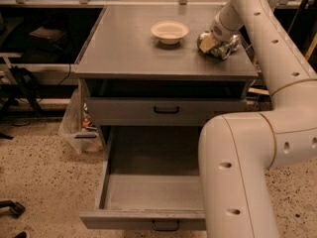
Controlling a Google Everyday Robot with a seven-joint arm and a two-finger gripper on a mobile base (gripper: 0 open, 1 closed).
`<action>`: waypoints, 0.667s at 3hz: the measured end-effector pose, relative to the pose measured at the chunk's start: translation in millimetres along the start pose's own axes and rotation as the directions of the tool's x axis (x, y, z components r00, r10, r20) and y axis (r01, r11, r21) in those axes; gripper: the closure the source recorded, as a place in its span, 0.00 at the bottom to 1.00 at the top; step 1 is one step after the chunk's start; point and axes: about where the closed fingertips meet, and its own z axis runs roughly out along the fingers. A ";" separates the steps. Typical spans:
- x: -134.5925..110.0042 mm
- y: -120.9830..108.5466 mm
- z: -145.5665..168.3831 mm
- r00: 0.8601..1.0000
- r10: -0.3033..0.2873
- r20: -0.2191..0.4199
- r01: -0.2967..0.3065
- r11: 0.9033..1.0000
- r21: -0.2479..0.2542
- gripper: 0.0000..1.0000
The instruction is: Pick green can from middle drawer and place on counter
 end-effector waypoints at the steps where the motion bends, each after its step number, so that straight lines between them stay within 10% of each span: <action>1: 0.0 0.0 0.1 1.000 0.000 0.000 0.000 1.000 0.000 0.35; 2: 0.0 0.0 0.1 1.000 0.000 0.000 0.000 1.000 0.000 0.12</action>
Offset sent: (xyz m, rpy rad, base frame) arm 0.0000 0.0000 0.0000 0.0000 0.0000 0.0000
